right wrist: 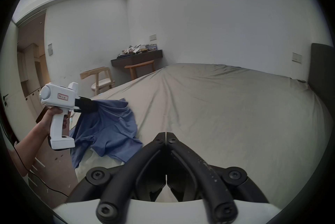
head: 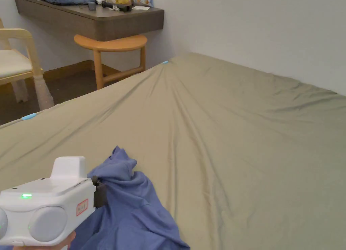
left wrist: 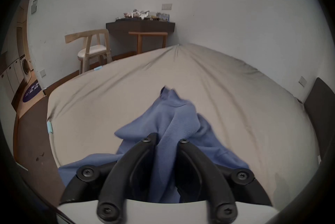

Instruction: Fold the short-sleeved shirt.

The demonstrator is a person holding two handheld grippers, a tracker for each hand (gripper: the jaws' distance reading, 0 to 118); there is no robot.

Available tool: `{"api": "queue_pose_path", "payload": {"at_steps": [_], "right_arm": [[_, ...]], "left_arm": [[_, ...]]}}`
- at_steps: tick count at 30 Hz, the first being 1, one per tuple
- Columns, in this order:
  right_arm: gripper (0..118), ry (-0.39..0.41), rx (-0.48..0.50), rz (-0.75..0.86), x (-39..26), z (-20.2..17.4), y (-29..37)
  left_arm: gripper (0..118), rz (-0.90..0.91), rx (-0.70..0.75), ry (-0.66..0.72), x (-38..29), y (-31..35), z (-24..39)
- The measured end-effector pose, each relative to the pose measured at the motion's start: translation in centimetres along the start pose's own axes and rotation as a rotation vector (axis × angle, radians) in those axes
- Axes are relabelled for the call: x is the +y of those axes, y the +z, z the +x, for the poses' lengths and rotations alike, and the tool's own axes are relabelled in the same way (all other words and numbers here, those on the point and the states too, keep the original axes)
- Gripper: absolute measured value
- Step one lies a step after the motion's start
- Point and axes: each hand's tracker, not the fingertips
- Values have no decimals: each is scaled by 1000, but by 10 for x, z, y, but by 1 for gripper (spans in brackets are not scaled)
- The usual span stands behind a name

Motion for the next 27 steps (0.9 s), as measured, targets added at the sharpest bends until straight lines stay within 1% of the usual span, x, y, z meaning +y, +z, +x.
{"api": "queue_pose_path", "payload": {"at_steps": [2, 4, 5, 7, 8, 11, 13, 15, 18, 20, 23, 27], "right_arm": [[0, -22, -22, 23, -2, 11, 22], [0, -46, -64, 57, -5, 23, 52], [0, -56, -83, 66, -7, 29, 65], [0, -72, -150, 87, -13, 47, 98], [0, -74, -186, 92, -15, 55, 113], [0, -90, -327, 107, -24, 82, 160], [0, -129, -427, 123, -33, 100, 195], [0, -170, -509, 136, -42, 113, 226], [0, -219, -631, 152, -58, 125, 271], [0, -246, -700, 153, -69, 130, 295], [0, -288, -769, 159, -84, 136, 324], [0, -319, -794, 170, -95, 141, 346]], "left_arm": [[17, 33, 0, -75, 3, 5, 23], [17, 25, -3, -68, 4, 7, 53], [17, 25, -31, -54, 4, 8, 67], [17, 28, -104, -3, 2, 11, 103], [17, 28, -130, 0, 1, 13, 119], [17, 45, -239, -64, -3, 28, 181], [17, 68, -332, -119, -6, 42, 228], [17, 79, -425, -135, -9, 56, 270], [17, 59, -632, -134, -21, 81, 335], [17, 36, -721, -173, -36, 100, 377], [17, 1, -848, -262, -71, 133, 429], [17, -81, -1035, -373, -127, 189, 478]]}}
